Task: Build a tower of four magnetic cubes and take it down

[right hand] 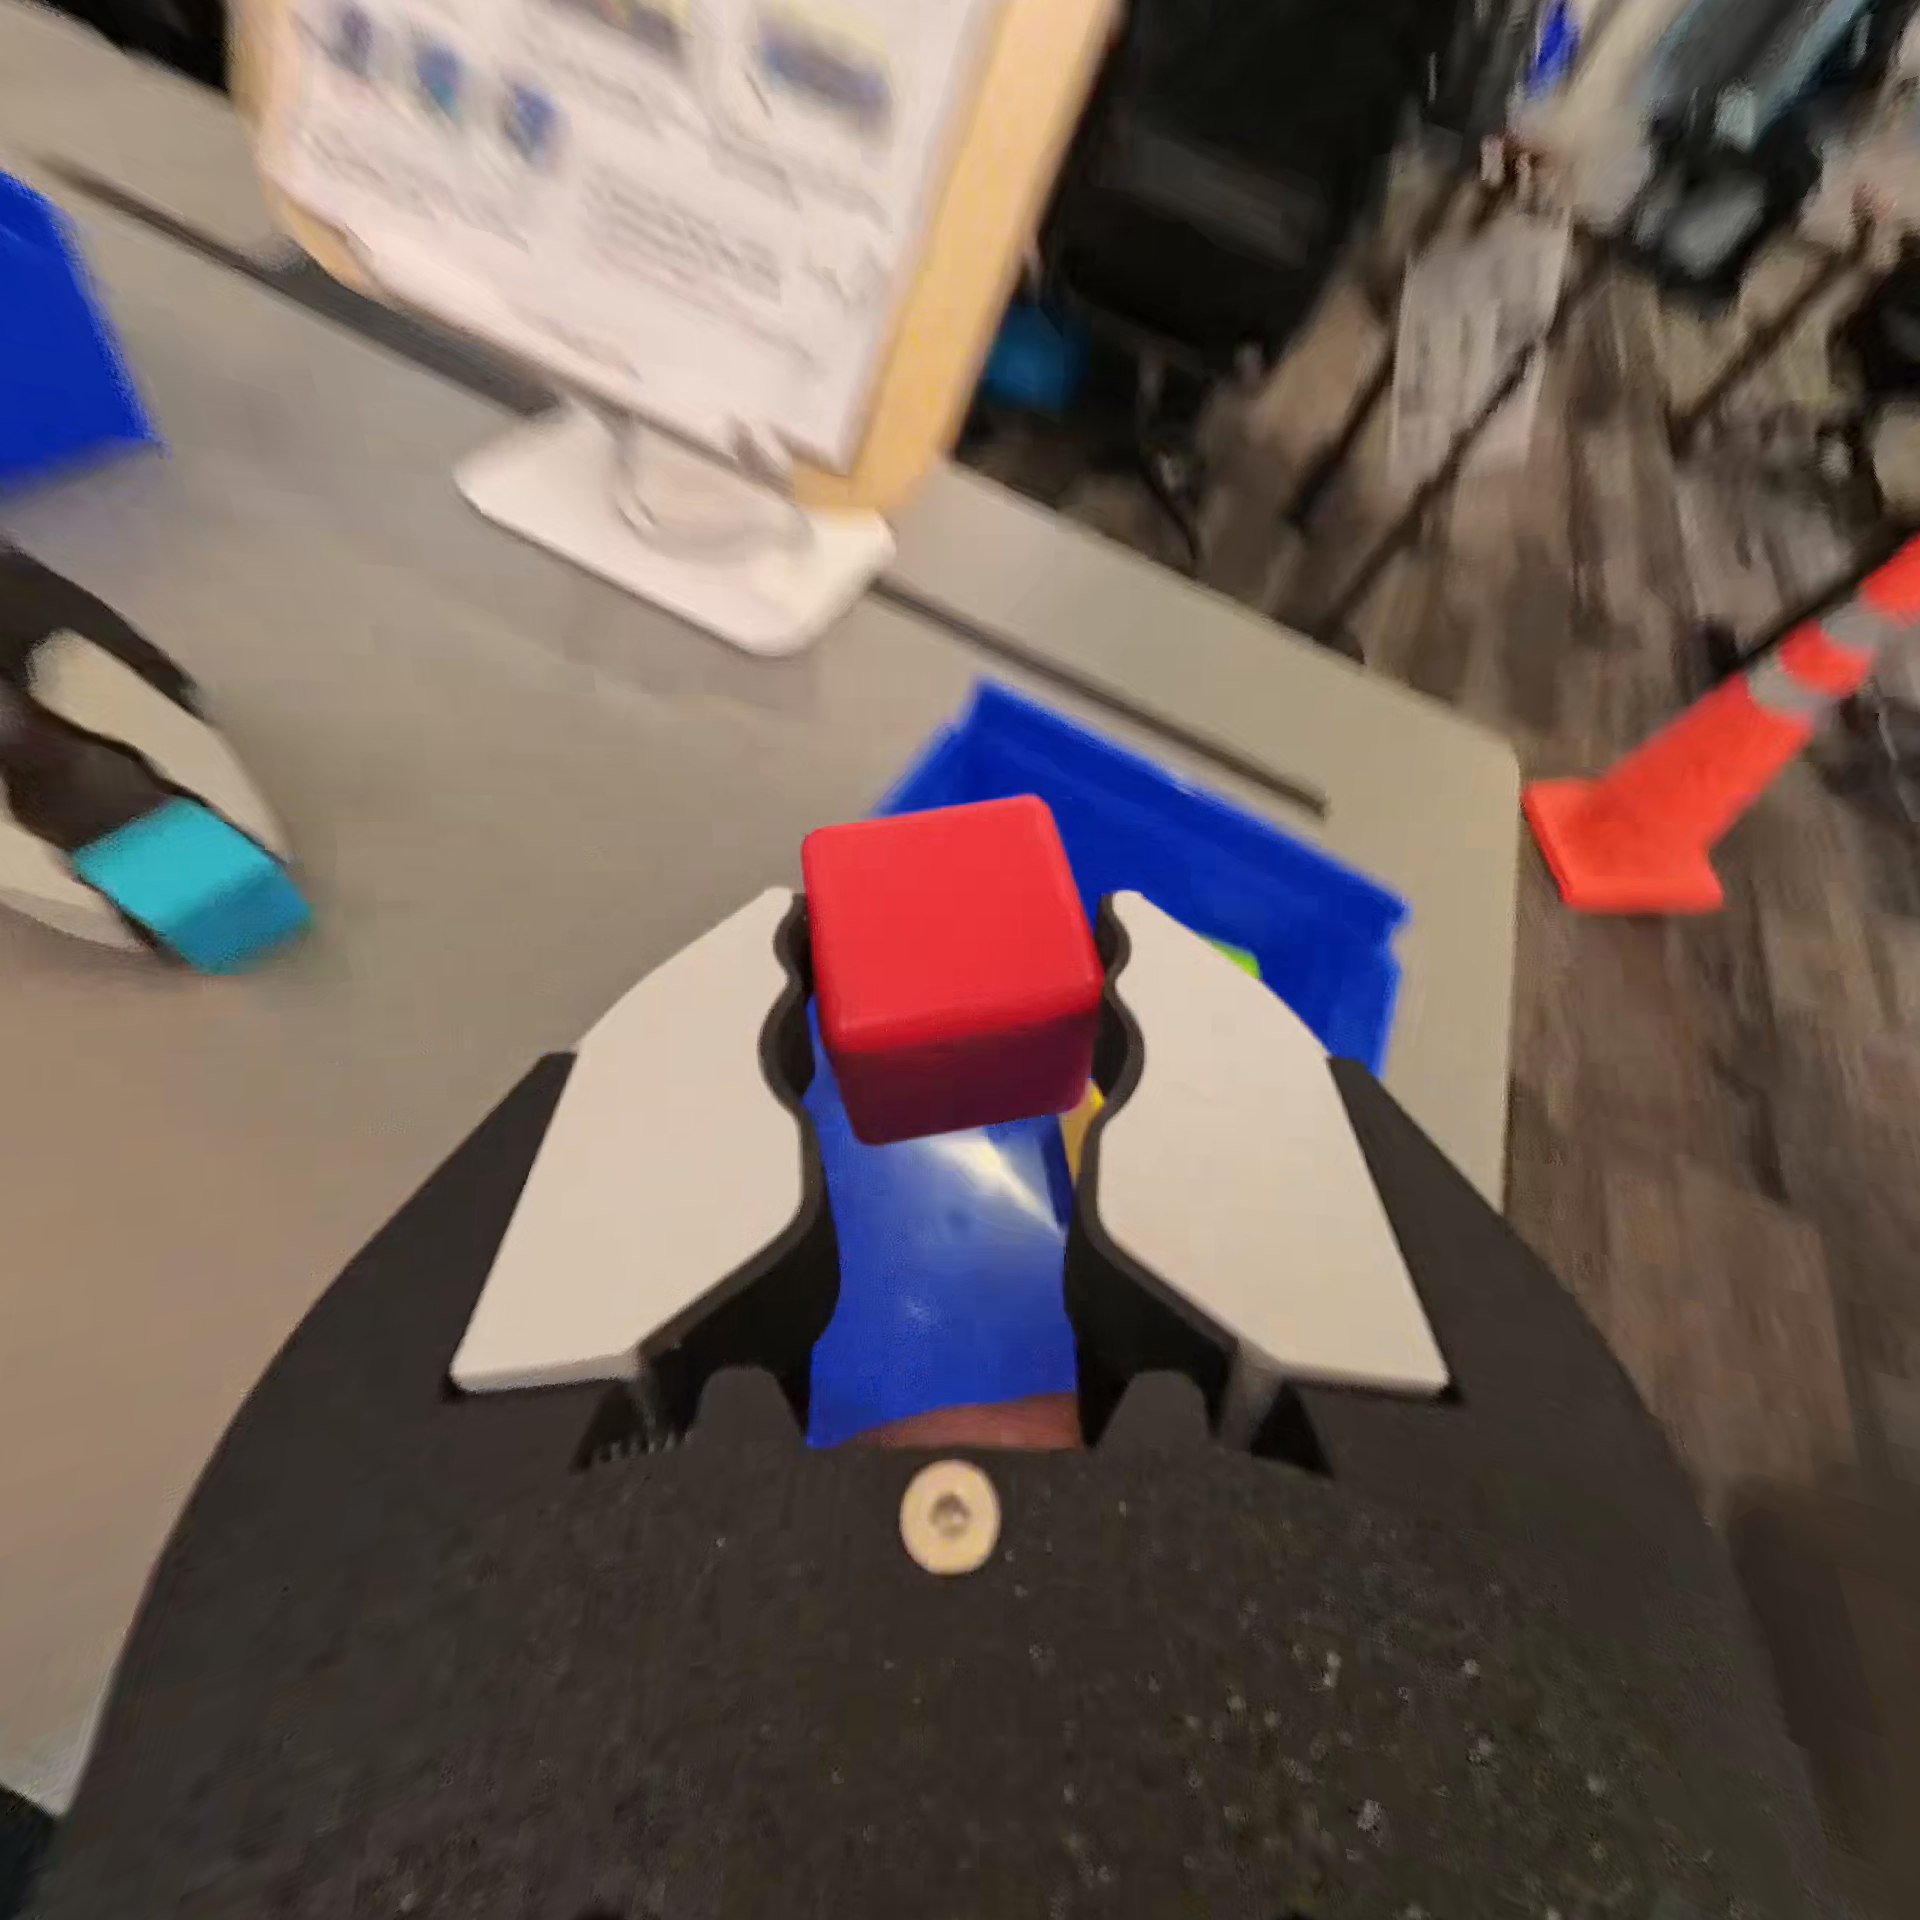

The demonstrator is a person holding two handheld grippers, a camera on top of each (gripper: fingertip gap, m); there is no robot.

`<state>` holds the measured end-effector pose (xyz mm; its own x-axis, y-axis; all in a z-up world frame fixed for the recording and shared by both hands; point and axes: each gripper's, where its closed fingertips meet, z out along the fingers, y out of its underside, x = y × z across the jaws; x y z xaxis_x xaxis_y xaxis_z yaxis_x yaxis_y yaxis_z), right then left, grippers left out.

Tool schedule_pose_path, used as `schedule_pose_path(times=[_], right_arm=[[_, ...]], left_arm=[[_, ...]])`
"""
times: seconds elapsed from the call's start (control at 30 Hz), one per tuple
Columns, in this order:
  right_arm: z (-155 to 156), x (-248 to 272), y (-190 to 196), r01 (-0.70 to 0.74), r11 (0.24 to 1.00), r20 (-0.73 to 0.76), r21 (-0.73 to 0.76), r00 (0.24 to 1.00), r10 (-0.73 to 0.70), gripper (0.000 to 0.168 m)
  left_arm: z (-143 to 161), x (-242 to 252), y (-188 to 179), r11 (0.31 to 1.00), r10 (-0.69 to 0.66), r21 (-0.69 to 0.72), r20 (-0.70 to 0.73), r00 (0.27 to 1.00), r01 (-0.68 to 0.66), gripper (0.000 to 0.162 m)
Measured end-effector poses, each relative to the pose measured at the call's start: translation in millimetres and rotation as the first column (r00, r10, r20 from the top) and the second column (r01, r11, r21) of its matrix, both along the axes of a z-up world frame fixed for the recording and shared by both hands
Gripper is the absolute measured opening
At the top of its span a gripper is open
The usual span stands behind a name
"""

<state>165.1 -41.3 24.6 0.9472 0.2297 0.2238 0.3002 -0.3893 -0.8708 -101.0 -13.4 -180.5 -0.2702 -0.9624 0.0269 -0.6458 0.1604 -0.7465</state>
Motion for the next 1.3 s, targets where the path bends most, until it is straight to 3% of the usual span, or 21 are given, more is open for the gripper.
schedule_pose_path(times=[0.13, 0.3, 0.43, 0.67, 0.73, 0.83, 0.93, 1.0, 1.07, 1.13, 1.17, 1.23, 1.3], right_arm=[[-82.0, 47.1, -9.2, 0.102, 0.942, 0.012, -0.320, 0.995, -0.104, 0.052], [-163.2, 76.6, -28.7, 0.202, 0.752, 0.217, -0.628, 0.973, -0.080, 0.052], [-187.5, 82.0, -37.4, 0.239, 0.631, 0.309, -0.738, 0.951, 0.002, 0.052], [-202.8, 90.6, -34.7, 0.294, 0.547, 0.368, -0.784, 0.929, 0.029, 0.052], [-202.4, 90.1, -29.0, 0.285, 0.591, 0.367, -0.755, 0.930, 0.019, 0.053], [-186.3, 86.0, -20.6, 0.268, 0.716, 0.331, -0.645, 0.942, -0.054, 0.062], [-130.0, 67.0, -14.7, 0.261, 0.913, 0.251, -0.314, 0.950, -0.185, 0.059], [-90.8, 19.3, -24.7, 0.174, 0.984, 0.040, -0.037, 0.984, -0.172, 0.054], [-82.7, -54.6, -48.8, 0.015, 0.992, -0.260, 0.122, 0.965, 0.018, 0.054], [-94.7, -126.2, -78.8, -0.116, 0.968, -0.521, 0.224, 0.825, 0.219, 0.049], [-106.8, -150.7, -91.1, -0.143, 0.960, -0.579, 0.242, 0.773, 0.261, 0.052], [-118.8, -183.9, -107.8, -0.199, 0.952, -0.599, 0.234, 0.742, 0.303, 0.053], [-106.2, -203.1, -119.1, -0.282, 0.922, -0.493, 0.266, 0.782, 0.382, 0.054]], left_arm=[[0.0, 0.0, -0.4, 1.000, -0.002, 0.001, 0.000, 1.000, 0.002, 0.049], [0.0, 0.0, -0.4, 1.000, -0.002, 0.000, -0.001, 1.000, 0.002, 0.049], [0.0, -0.1, -0.6, 1.000, -0.003, 0.001, 0.000, 1.000, 0.003, 0.049], [0.0, 0.0, -0.5, 1.000, -0.002, 0.007, 0.001, 1.000, 0.002, 0.049], [0.0, 0.0, -0.5, 1.000, -0.002, 0.008, 0.001, 1.000, 0.002, 0.049], [0.0, 0.1, -0.4, 1.000, -0.001, 0.008, 0.001, 1.000, 0.001, 0.049], [0.0, 0.2, -0.2, 1.000, 0.001, 0.009, 0.001, 1.000, -0.001, 0.049], [0.0, 0.5, 0.4, 1.000, 0.006, 0.008, 0.001, 1.000, -0.006, 0.049], [0.0, 0.6, 0.8, 1.000, 0.009, 0.006, 0.000, 1.000, -0.009, 0.049], [0.0, 0.6, 1.1, 1.000, 0.015, 0.005, 0.000, 1.000, -0.015, 0.049], [0.0, 0.5, 1.2, 1.000, 0.017, 0.007, 0.000, 1.000, -0.017, 0.049], [-0.5, -2.7, 1.2, 1.000, 0.027, 0.015, -0.007, 1.000, -0.027, 0.052], [7.6, -6.3, -2.8, 0.999, 0.045, -0.008, 0.023, 0.999, -0.045, 0.068]])
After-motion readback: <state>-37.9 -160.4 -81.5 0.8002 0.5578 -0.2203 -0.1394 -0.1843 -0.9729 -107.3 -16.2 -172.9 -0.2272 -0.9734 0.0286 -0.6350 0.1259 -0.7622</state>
